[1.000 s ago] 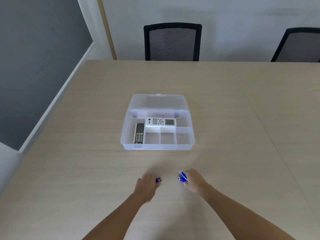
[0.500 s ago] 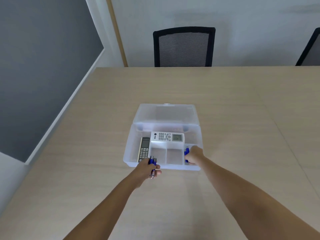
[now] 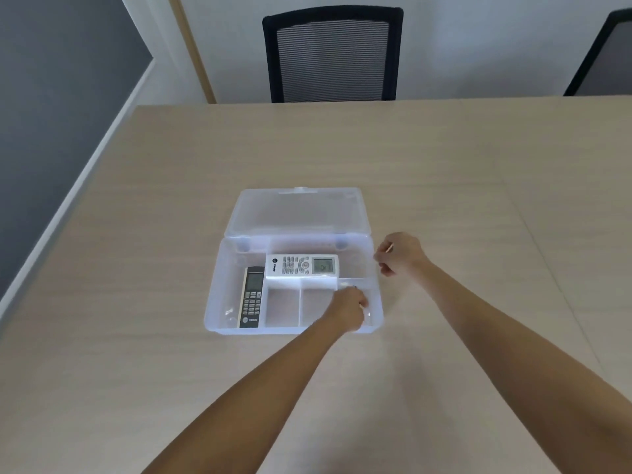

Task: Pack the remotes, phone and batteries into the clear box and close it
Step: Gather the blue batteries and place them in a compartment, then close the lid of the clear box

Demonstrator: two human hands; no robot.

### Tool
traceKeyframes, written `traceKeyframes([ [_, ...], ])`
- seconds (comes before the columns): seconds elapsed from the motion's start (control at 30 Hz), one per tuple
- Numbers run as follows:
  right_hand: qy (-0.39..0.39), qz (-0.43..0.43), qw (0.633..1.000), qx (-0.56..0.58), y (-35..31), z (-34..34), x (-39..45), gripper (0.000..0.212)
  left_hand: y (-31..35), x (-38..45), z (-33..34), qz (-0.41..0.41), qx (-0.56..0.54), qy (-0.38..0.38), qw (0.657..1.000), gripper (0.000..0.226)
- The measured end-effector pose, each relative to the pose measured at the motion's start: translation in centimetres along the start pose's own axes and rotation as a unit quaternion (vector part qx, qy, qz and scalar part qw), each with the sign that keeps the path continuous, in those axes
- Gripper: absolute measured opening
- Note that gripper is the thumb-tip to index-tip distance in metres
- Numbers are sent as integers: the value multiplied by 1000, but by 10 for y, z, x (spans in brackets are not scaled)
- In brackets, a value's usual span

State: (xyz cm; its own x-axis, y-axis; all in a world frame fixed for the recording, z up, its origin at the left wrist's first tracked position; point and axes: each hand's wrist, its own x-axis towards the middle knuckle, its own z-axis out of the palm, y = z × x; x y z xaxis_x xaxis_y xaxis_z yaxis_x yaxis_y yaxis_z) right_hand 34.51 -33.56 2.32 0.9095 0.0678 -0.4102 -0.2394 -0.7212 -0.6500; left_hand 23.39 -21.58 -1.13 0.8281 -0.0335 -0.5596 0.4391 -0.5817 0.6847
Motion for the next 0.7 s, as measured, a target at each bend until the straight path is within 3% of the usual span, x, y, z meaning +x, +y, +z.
traceKeyframes([
  [0.13, -3, -19, 1000, -15, -2, -6, 7, 2, 14, 18, 19, -5, 213, -14, 977, 43],
  [0.27, 30, -49, 997, -45, -13, 3, 22, 32, 9, 8, 19, 20, 153, 70, 986, 14],
  [0.33, 22, -36, 998, -50, -22, 11, 32, 47, -5, -8, 1, 61, 34, 102, 992, 15],
  [0.37, 10, -20, 998, -52, -25, 16, 38, 53, -17, -18, -11, 94, 34, 128, 987, 20],
  [0.43, -9, 18, 998, -58, -31, 23, 51, 59, -52, -35, -40, 132, 81, 201, 967, 56],
  [0.53, -17, 45, 997, -62, -29, 30, 65, 56, -119, -58, -95, 7, 193, 319, 928, 112],
  [0.6, -18, 57, 998, -21, -21, 35, 75, 53, -156, -66, -121, -110, 185, 290, 932, 136],
  [0.7, -66, 70, 983, 158, -15, 39, 84, 55, -179, -64, -124, -127, 96, 211, 964, 144],
])
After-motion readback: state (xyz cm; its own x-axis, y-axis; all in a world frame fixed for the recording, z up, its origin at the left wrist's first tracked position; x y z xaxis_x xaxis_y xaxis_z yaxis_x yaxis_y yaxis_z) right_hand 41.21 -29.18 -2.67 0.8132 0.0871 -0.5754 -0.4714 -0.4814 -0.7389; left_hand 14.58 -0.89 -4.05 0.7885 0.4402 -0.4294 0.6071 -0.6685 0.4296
